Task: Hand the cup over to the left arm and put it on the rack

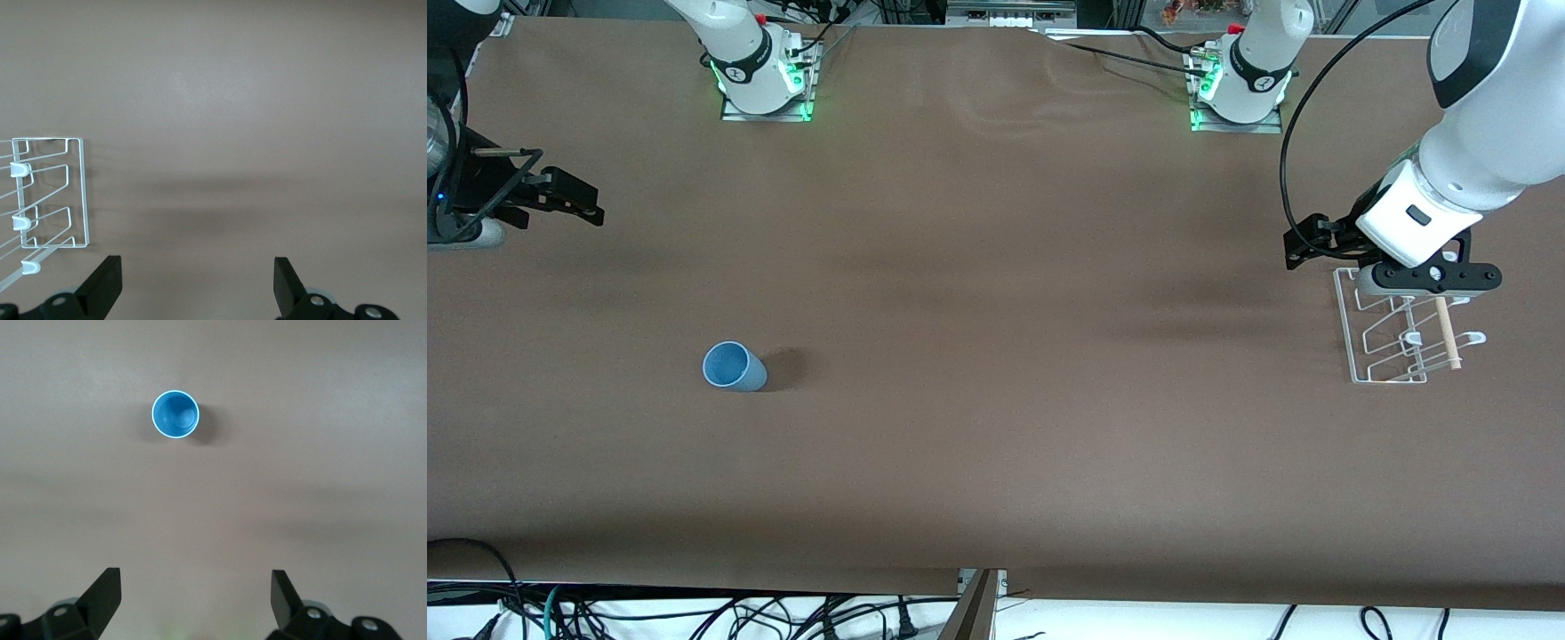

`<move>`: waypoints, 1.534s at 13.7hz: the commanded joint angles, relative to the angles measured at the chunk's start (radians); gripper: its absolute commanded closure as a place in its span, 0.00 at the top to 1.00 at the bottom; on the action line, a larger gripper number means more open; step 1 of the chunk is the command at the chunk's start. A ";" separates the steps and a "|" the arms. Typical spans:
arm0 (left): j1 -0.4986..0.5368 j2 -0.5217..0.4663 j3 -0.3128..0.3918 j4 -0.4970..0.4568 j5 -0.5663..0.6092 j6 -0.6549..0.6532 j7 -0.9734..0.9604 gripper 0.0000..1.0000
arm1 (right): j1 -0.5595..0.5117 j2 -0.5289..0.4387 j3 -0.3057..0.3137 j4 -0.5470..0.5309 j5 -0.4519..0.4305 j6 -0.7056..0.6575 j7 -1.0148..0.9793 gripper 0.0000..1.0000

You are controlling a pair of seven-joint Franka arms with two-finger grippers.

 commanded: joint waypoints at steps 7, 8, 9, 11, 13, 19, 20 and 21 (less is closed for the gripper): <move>-0.004 0.022 -0.001 0.020 0.027 0.009 0.018 1.00 | -0.004 0.005 0.009 0.016 0.004 -0.012 0.007 0.99; -0.004 0.028 -0.001 0.021 0.027 0.023 0.018 1.00 | -0.004 0.005 0.009 0.016 0.004 -0.010 0.007 0.99; -0.003 0.030 -0.001 0.021 0.027 0.026 0.018 1.00 | -0.004 0.006 0.009 0.016 0.004 -0.007 0.007 0.99; -0.004 0.031 -0.001 0.021 0.027 0.032 0.018 1.00 | -0.006 0.006 0.009 0.016 0.004 -0.007 0.007 0.99; -0.004 0.033 -0.001 0.021 0.029 0.040 0.018 1.00 | -0.006 0.006 0.009 0.016 0.004 -0.006 0.005 0.99; 0.000 0.048 0.002 0.021 0.030 0.063 0.018 1.00 | -0.006 0.022 0.009 0.016 0.004 -0.003 -0.004 0.99; 0.001 0.048 0.001 0.021 0.030 0.063 0.018 1.00 | -0.006 0.028 0.009 0.016 0.004 -0.001 -0.004 0.99; 0.001 0.047 0.001 0.021 0.030 0.063 0.018 1.00 | -0.006 0.031 0.009 0.016 0.004 -0.001 -0.004 0.99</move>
